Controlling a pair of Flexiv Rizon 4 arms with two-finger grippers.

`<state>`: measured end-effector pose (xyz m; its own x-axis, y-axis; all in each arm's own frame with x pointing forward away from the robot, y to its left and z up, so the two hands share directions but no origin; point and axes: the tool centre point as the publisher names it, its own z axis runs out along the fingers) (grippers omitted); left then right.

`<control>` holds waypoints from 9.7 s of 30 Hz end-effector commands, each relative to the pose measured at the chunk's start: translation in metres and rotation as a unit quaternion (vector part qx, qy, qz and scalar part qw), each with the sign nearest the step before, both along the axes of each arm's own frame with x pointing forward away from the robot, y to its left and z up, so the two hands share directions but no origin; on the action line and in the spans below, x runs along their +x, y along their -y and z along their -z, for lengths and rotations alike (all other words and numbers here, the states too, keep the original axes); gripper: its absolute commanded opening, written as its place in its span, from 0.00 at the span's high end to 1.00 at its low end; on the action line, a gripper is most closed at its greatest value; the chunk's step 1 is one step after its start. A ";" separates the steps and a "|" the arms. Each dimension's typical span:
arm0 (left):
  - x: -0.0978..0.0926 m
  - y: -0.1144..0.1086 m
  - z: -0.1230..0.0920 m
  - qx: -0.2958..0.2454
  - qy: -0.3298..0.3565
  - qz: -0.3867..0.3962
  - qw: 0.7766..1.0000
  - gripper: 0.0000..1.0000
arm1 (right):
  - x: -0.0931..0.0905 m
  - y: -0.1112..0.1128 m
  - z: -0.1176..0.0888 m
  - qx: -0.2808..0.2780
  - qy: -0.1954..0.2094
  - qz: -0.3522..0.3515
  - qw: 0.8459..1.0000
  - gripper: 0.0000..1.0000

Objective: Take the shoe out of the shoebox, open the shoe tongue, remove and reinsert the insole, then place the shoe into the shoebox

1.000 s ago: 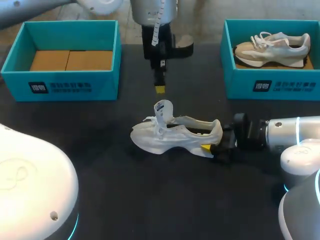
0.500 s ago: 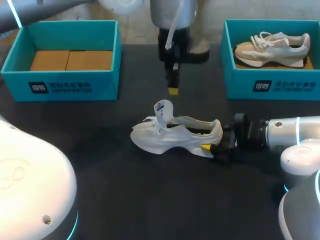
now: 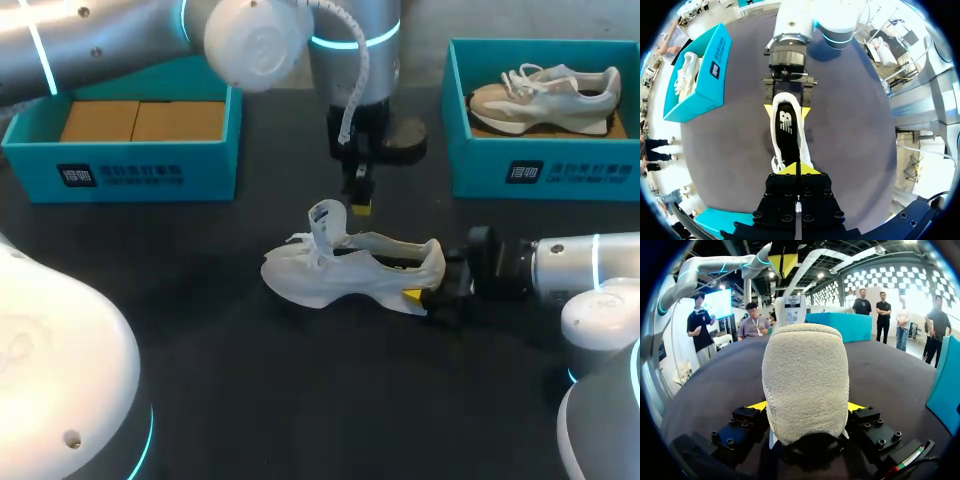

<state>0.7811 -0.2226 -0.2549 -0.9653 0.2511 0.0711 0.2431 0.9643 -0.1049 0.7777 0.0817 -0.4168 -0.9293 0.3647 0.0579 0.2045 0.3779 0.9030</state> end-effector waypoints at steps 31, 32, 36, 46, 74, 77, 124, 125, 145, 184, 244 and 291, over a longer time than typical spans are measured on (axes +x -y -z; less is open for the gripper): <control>0.003 0.020 0.101 -0.006 -0.009 0.029 1.000 1.00 | 0.000 0.000 -0.001 -0.002 -0.001 0.000 1.000 1.00; 0.002 0.020 0.102 -0.006 -0.010 0.030 0.999 1.00 | 0.000 0.000 -0.001 -0.002 -0.001 0.000 1.000 1.00; -0.001 0.018 0.106 -0.005 -0.018 0.031 0.999 1.00 | 0.000 0.000 -0.001 -0.002 -0.001 0.000 1.000 1.00; -0.005 0.016 0.126 0.014 -0.027 0.028 0.999 1.00 | 0.000 0.000 -0.001 -0.002 -0.001 0.000 1.000 1.00; -0.025 0.013 0.159 0.032 -0.035 0.010 0.999 1.00 | 0.000 0.000 -0.001 -0.002 -0.001 0.000 1.000 1.00; -0.024 0.011 0.162 0.028 -0.029 -0.001 0.999 1.00 | 0.000 0.000 -0.001 -0.002 -0.001 0.000 1.000 1.00; 0.045 0.018 0.191 0.000 0.107 -0.015 0.994 1.00 | 0.000 0.000 -0.001 -0.002 -0.001 0.000 1.000 1.00; 0.046 0.018 0.190 -0.002 0.111 -0.013 0.994 1.00 | 0.000 0.000 -0.001 -0.002 -0.001 0.000 1.000 1.00; 0.022 -0.002 0.111 -0.146 -0.017 -0.010 0.989 1.00 | 0.000 0.000 -0.001 -0.002 -0.001 0.000 1.000 1.00; -0.001 0.005 0.080 -0.176 -0.040 0.005 0.984 0.22 | 0.000 0.000 -0.001 -0.002 -0.001 0.000 1.000 1.00; -0.035 0.015 0.029 -0.196 0.020 0.085 0.977 0.00 | 0.000 0.000 -0.001 -0.002 -0.001 0.000 1.000 1.00; -0.041 0.025 -0.016 -0.217 0.027 0.072 0.973 1.00 | 0.000 0.000 -0.001 -0.002 -0.001 0.000 1.000 1.00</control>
<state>0.7446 -0.2636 -0.2563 -0.9173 0.3818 -0.1128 0.3875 0.7915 -0.4725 0.7781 0.0812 -0.4170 -0.9295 0.3641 0.0582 0.2042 0.3770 0.9034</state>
